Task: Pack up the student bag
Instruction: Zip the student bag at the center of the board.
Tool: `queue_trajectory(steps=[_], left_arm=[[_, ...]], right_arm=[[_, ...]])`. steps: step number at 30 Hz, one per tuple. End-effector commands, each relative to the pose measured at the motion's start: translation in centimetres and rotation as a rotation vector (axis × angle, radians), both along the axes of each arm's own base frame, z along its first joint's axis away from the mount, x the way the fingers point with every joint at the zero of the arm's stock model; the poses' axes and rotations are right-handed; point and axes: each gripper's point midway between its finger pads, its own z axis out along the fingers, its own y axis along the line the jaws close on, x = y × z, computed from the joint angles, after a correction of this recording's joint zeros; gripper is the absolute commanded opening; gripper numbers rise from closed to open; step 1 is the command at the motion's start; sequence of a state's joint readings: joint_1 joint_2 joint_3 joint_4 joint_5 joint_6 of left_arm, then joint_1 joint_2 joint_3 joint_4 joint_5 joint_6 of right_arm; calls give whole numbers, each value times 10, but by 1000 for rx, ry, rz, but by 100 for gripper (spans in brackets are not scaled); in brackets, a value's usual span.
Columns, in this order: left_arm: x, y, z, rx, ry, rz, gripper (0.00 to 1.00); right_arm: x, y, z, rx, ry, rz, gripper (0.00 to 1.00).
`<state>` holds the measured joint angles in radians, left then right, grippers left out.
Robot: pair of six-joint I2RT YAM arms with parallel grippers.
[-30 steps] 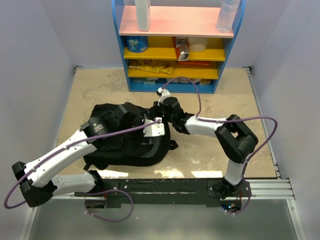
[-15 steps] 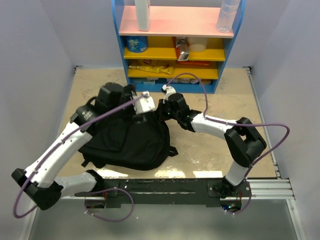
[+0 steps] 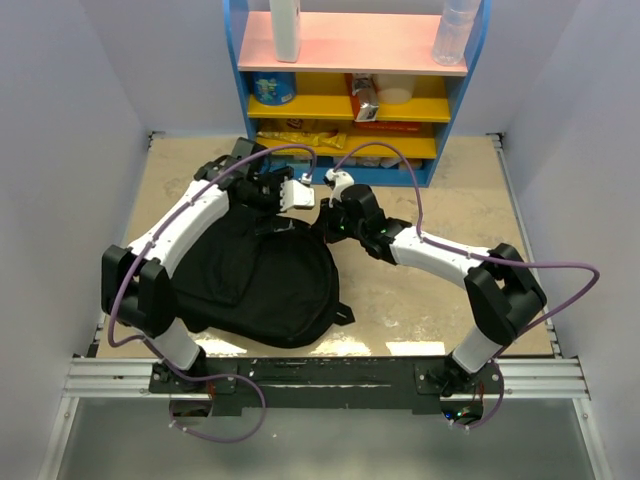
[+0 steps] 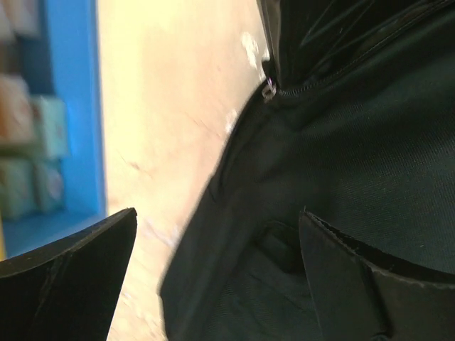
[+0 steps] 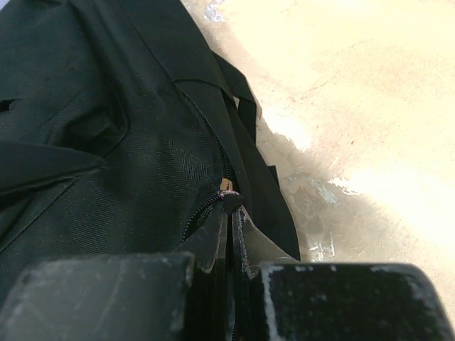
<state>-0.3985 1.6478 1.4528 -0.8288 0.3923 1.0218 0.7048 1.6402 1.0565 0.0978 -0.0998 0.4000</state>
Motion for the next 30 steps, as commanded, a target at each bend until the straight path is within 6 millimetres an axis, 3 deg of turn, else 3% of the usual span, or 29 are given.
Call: queue_trajectory(steps=[1,4,6,10,16,19,22,25,27,28,30], left_arm=[[8,-21,47,-179,-133,-204,100],[6,-29,46,-217,-117,-283,100],[-1,-31,29,-214,-41,-313,100],[6,-39,19,-223,5,-353,99],[7,-49,8,-229,40,-428,89],[-7,-46,-6,-189,129,-474,78],[-6,-47,-22,-152,168,-480,70],[-8,-48,-36,-116,203,-495,54],[-10,-51,-46,-84,218,-509,39],[-9,-50,-52,-59,226,-508,25],[-4,-51,-52,-47,218,-503,10]], right_arm=[[13,4,61,67,-135,3,0],[13,3,64,72,-137,-3,0],[12,3,67,78,-140,-5,0],[11,4,69,93,-138,-2,0],[11,5,73,101,-141,1,0],[11,4,72,99,-141,-3,0],[11,3,73,101,-141,-6,0],[11,3,78,102,-148,-7,0],[12,2,82,100,-159,-6,0],[12,3,83,97,-159,-6,0],[12,1,83,88,-162,-7,0]])
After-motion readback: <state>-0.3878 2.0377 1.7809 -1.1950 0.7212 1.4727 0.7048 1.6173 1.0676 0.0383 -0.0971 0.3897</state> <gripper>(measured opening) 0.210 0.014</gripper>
